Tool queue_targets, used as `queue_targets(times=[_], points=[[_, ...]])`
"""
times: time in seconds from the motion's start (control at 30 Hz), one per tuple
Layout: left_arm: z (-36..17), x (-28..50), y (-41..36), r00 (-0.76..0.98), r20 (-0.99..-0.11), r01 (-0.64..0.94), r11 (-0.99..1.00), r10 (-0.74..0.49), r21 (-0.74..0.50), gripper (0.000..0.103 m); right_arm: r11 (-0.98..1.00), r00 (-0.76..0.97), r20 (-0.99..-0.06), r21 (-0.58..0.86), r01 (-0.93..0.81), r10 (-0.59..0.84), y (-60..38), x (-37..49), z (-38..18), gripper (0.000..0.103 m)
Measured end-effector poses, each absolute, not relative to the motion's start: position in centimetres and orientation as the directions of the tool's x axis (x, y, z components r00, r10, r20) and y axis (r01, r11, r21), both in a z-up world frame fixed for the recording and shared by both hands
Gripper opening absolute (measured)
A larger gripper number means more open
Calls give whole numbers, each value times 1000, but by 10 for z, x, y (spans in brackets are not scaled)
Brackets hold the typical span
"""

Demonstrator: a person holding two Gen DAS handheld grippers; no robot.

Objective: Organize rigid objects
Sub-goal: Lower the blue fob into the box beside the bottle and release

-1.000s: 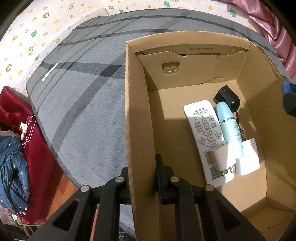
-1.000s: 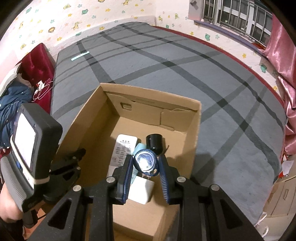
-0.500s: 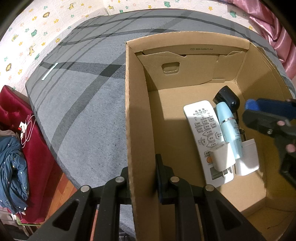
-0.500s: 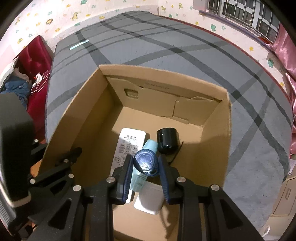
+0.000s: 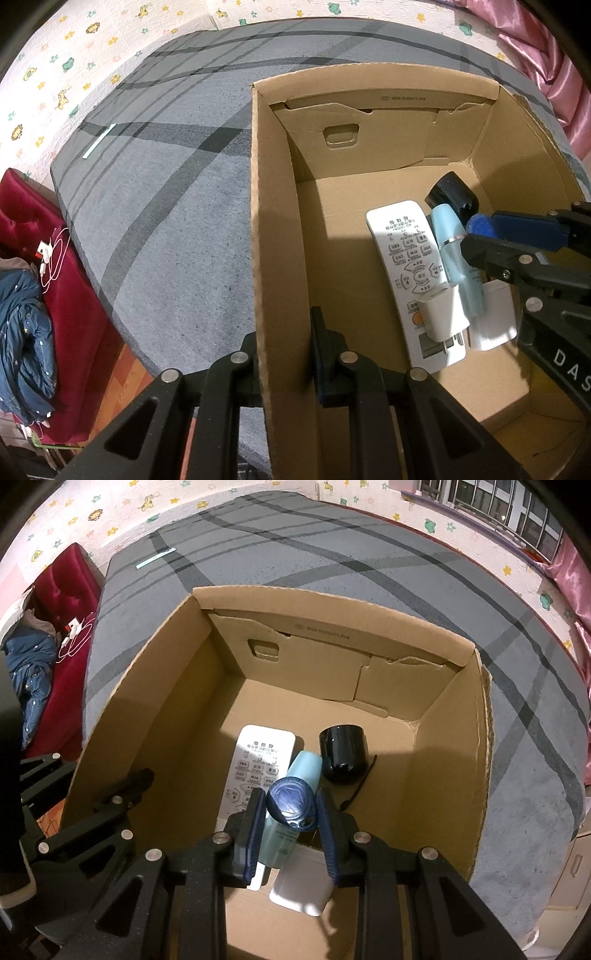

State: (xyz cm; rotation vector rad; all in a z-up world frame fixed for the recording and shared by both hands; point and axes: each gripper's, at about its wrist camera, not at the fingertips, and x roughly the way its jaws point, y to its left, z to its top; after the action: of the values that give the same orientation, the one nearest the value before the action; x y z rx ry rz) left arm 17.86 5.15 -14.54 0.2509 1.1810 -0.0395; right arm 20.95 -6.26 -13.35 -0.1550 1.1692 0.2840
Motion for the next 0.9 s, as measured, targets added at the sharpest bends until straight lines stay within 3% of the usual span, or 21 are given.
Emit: queue_targets(times=[0.2, 0.27, 0.33, 0.47, 0.9], points=[[-145, 179, 51, 384, -918, 161, 971, 101, 174, 17, 954, 351, -927, 24, -300, 134, -61, 210, -135, 32], [-145, 179, 51, 384, -918, 160, 972, 101, 174, 17, 954, 362, -922, 23, -298, 135, -62, 209, -133, 36], [-145, 179, 52, 384, -918, 159, 973, 98, 170, 17, 955, 379, -915, 26, -296, 142, -63, 207, -128, 48], [-145, 179, 52, 383, -918, 159, 972, 100, 172, 17, 959, 411, -901, 17, -285, 138, -66, 202, -116, 53], [-145, 179, 52, 383, -918, 158, 972, 103, 175, 17, 975, 458, -881, 18, -220, 120, -88, 185, -85, 84]])
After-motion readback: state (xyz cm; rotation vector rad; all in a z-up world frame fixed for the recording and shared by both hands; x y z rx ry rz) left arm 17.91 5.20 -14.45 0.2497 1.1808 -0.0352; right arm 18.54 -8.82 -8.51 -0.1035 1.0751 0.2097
